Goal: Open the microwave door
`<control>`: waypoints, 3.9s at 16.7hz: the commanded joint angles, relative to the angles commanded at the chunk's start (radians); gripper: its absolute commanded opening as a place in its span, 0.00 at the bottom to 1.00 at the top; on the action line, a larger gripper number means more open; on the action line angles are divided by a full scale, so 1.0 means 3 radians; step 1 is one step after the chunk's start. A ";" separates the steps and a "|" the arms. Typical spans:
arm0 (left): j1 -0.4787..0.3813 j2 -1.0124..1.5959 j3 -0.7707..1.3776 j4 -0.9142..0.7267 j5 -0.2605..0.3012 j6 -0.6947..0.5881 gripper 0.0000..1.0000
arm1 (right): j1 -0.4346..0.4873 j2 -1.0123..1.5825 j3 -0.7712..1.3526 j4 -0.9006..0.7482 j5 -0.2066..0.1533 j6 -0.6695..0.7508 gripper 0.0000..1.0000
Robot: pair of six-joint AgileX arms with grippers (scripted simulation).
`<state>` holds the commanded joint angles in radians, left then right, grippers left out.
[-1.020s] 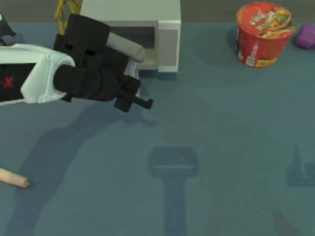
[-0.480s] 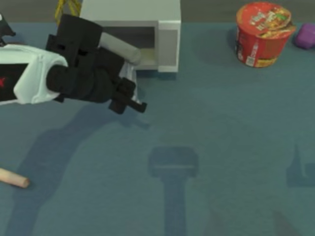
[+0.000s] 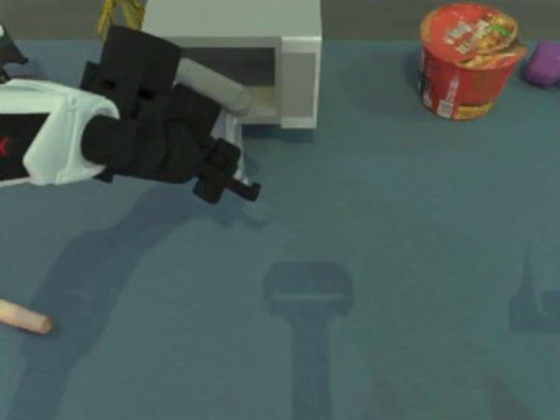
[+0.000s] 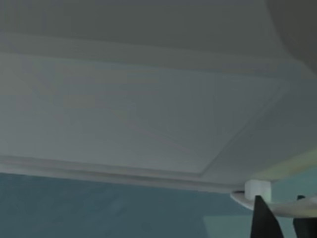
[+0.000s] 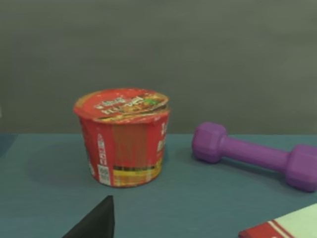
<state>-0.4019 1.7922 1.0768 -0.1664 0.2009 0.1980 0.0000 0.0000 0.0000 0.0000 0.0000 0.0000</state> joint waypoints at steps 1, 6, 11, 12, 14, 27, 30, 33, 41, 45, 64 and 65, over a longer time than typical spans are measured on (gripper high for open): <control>0.0000 0.0000 0.0000 0.0000 0.0000 0.0000 0.00 | 0.0000 0.0000 0.0000 0.0000 0.0000 0.0000 1.00; 0.0000 0.0000 0.0000 0.0000 0.0000 0.0000 0.00 | 0.0000 0.0000 0.0000 0.0000 0.0000 0.0000 1.00; 0.0000 0.0000 0.0000 0.0000 0.0000 0.0000 0.00 | 0.0000 0.0000 0.0000 0.0000 0.0000 0.0000 1.00; 0.0000 0.0000 0.0000 0.0000 0.0000 0.0000 0.00 | 0.0000 0.0000 0.0000 0.0000 0.0000 0.0000 1.00; 0.0000 0.0000 0.0000 0.0000 0.0000 0.0000 0.00 | 0.0000 0.0000 0.0000 0.0000 0.0000 0.0000 1.00; 0.0095 -0.0050 -0.0053 -0.0047 0.0172 0.0217 0.00 | 0.0000 0.0000 0.0000 0.0000 0.0000 0.0000 1.00; 0.0095 -0.0050 -0.0053 -0.0047 0.0172 0.0217 0.00 | 0.0000 0.0000 0.0000 0.0000 0.0000 0.0000 1.00; 0.0095 -0.0050 -0.0053 -0.0047 0.0172 0.0217 0.00 | 0.0000 0.0000 0.0000 0.0000 0.0000 0.0000 1.00; 0.0095 -0.0050 -0.0053 -0.0047 0.0172 0.0217 0.00 | 0.0000 0.0000 0.0000 0.0000 0.0000 0.0000 1.00; 0.0095 -0.0050 -0.0053 -0.0047 0.0172 0.0217 0.00 | 0.0000 0.0000 0.0000 0.0000 0.0000 0.0000 1.00; 0.0193 -0.0088 -0.0089 -0.0112 0.0342 0.0442 0.00 | 0.0000 0.0000 0.0000 0.0000 0.0000 0.0000 1.00; 0.0193 -0.0088 -0.0089 -0.0112 0.0342 0.0442 0.00 | 0.0000 0.0000 0.0000 0.0000 0.0000 0.0000 1.00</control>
<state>-0.3440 1.7657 1.0501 -0.2000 0.3035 0.3305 0.0000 0.0000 0.0000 0.0000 0.0000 0.0000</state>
